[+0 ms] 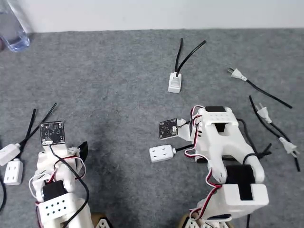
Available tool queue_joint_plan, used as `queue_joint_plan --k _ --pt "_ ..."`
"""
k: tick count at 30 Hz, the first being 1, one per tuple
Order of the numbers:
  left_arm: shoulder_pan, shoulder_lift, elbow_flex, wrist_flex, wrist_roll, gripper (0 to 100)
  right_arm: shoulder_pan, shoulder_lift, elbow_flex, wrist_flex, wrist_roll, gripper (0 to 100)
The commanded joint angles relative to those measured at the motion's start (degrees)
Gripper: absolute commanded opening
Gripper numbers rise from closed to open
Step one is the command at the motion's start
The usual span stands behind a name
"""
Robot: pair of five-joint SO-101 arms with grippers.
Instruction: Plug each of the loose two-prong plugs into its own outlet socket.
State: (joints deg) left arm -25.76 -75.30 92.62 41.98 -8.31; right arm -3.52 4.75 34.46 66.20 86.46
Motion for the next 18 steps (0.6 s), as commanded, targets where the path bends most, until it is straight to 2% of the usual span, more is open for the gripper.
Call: queue_joint_plan --k 1,4,9,12,18 --pt "0.35 -0.53 -0.22 -1.58 0.00 32 -1.10 0.75 0.97 -0.66 -0.70 0.8" --pt "0.35 -0.53 -0.22 -1.58 0.00 32 -0.31 0.75 0.88 -1.01 -2.29 0.8" --pt "0.53 -0.53 -0.31 -1.58 0.44 32 -0.22 0.04 0.62 -4.26 -15.82 0.8" --pt "3.96 -0.53 -0.13 -1.49 0.53 32 -2.68 -1.27 -0.09 -4.00 -22.24 0.8" --pt "6.42 -0.62 -0.48 -2.90 0.62 32 -7.25 -15.60 -0.35 4.88 -30.51 0.8"
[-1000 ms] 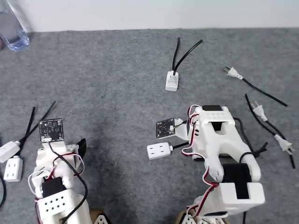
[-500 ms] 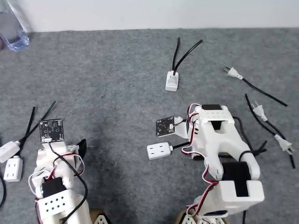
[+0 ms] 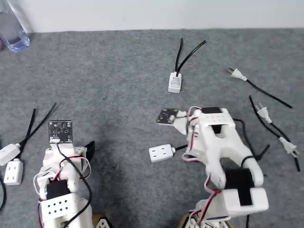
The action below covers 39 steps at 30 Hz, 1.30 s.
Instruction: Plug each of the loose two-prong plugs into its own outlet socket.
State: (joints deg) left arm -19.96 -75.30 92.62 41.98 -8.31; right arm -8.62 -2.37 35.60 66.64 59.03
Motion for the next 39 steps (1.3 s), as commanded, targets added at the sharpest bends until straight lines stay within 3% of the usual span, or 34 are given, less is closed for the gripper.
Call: queue_joint_plan --k 1,10,19,26,33,39 --pt "0.62 -0.62 -0.40 -4.57 1.49 32 -2.77 -11.56 -1.58 6.37 -3.60 0.8" --pt "2.73 -0.62 -0.22 -25.05 27.60 32 -6.55 -27.56 -2.73 21.14 -4.92 0.8" --pt "21.01 -0.62 -0.04 -26.64 52.48 32 -11.30 -27.82 -10.55 24.57 -7.12 0.8" --pt "32.09 -0.62 -0.04 -26.64 61.80 32 -11.74 -24.75 -12.13 18.95 -7.74 0.8" --pt "42.46 -0.62 0.22 -21.71 64.18 32 -4.70 -14.90 -15.82 12.35 -6.68 0.8" --pt "52.04 -0.62 0.31 -19.34 64.53 32 -4.09 -9.36 -20.92 12.44 -4.04 0.8"
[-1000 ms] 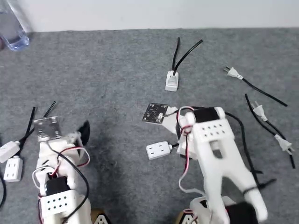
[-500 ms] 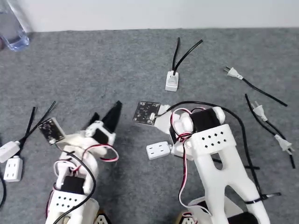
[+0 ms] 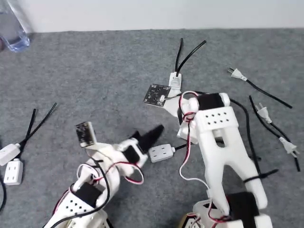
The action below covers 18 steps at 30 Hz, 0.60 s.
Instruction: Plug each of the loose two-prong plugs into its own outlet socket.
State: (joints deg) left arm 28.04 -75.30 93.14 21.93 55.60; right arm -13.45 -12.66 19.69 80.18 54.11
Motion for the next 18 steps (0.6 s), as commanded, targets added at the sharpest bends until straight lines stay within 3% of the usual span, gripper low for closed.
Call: queue_joint_plan --k 1,18 --pt "5.10 -0.62 -0.22 0.88 0.62 32 0.57 1.63 -5.80 -1.10 0.97 0.8" --pt "5.80 -0.62 -0.22 0.70 0.53 32 -8.04 2.86 -7.47 3.65 -1.67 0.8"
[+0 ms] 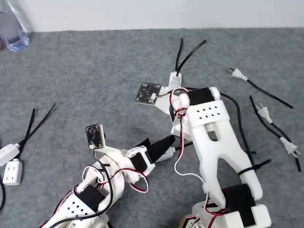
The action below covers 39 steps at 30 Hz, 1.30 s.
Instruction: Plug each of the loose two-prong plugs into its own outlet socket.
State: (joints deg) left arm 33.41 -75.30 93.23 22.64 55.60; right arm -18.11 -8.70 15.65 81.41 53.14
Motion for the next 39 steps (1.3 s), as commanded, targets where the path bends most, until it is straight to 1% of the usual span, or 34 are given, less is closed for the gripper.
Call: queue_joint_plan --k 1,5,9,12,16,20,30,36,39 --pt "0.44 -0.62 -0.31 0.00 0.53 32 -3.38 -1.54 -3.43 2.77 -0.53 0.8" --pt "-1.23 -0.62 -0.31 -0.18 0.26 32 -3.65 -5.49 -3.43 4.88 -0.35 0.8" --pt "-4.48 -0.62 -0.75 -0.88 0.18 32 -6.99 -10.42 -3.43 8.40 -0.70 0.8" --pt "-4.48 -0.62 -0.22 -2.37 0.18 32 -10.15 -12.79 -3.43 10.15 -1.41 0.8" --pt "-4.40 -0.62 0.31 -2.64 0.18 32 -13.49 -13.93 -5.19 10.51 -5.10 0.8" --pt "-4.40 -0.62 0.31 -2.64 0.18 32 -15.87 -13.93 -7.03 12.26 -5.71 0.8" --pt "-4.40 -0.62 0.31 -2.55 0.18 32 -15.69 -14.55 -14.07 17.63 -6.77 0.8" --pt "-4.40 -0.62 0.31 -2.46 0.18 32 -15.60 -14.55 -14.33 18.33 -6.51 0.8" --pt "-4.40 -0.62 0.31 -2.46 0.18 32 -14.02 -14.46 -14.33 18.95 -5.71 0.8"
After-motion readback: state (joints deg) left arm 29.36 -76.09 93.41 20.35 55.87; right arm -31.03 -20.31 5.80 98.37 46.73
